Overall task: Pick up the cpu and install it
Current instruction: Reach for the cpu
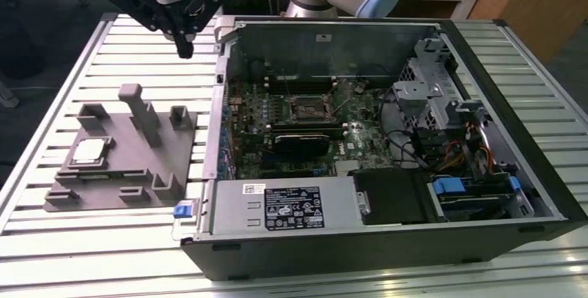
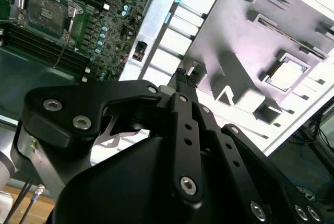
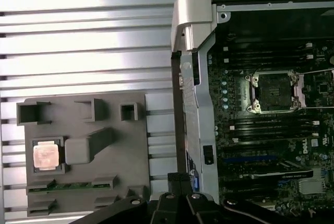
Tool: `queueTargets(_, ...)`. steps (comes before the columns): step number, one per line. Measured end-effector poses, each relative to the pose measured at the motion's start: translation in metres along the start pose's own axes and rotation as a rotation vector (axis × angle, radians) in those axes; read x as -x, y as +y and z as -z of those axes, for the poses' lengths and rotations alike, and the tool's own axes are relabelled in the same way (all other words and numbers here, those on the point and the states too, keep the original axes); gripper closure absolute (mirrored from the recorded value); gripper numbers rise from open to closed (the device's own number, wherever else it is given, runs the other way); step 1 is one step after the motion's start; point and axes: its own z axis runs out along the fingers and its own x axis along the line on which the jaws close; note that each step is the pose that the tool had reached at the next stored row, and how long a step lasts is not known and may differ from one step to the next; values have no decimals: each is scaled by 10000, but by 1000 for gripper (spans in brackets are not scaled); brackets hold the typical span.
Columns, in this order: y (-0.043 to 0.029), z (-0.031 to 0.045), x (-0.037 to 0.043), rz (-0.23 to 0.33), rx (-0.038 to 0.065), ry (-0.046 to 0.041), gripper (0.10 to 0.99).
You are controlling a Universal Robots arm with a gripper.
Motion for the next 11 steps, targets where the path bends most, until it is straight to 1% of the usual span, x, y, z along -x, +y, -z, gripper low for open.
queueTargets(11,-13,-6,-171,-2,0,-2,980)
